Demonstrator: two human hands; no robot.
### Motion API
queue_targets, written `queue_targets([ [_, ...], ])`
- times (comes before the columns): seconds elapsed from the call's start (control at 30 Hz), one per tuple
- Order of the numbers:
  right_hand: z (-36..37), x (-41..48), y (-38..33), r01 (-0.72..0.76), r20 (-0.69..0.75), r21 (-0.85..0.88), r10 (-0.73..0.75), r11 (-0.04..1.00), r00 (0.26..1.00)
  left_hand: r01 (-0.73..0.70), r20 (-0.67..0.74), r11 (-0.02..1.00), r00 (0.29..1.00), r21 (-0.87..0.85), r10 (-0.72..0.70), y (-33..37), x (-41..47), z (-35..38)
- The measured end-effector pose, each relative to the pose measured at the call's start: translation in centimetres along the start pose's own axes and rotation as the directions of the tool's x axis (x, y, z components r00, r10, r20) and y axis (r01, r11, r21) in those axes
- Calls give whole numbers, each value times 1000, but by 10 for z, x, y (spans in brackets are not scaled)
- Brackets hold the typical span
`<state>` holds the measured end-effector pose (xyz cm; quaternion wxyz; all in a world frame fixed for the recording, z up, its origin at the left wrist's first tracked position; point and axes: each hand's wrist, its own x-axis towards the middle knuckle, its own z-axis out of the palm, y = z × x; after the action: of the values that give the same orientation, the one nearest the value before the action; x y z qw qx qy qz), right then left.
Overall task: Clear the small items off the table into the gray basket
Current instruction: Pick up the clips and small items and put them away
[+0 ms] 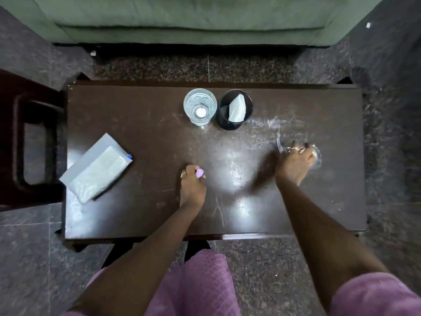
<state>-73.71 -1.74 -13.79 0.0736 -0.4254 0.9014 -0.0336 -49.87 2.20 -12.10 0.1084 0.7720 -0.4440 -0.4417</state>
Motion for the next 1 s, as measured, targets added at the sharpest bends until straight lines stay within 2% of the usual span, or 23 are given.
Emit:
queue_targets([
  [0.2, -3, 36, 27, -123, 141, -30, 126, 992, 982, -43, 91, 987, 994, -152, 58, 38, 8, 23],
  [0.4, -4, 2, 2, -126, 118, 99, 114, 987, 986, 30, 81, 975, 997, -218, -12, 35, 19, 19],
  [0.6, 7, -69, -63, 20, 147, 246, -57, 969, 987, 113, 56, 939, 993, -324, -101, 5, 27, -9],
  [0.77, 11, -137, -137, 151, 216, 483, -284, 863, 934, 122, -31, 923, 989, -364, -143, -25, 31, -55],
  [1.0, 2, -229, -275, 237, 259, 633, -490, 737, 832, -11, -273, 860, 950, -510, -149, -80, 34, -180],
])
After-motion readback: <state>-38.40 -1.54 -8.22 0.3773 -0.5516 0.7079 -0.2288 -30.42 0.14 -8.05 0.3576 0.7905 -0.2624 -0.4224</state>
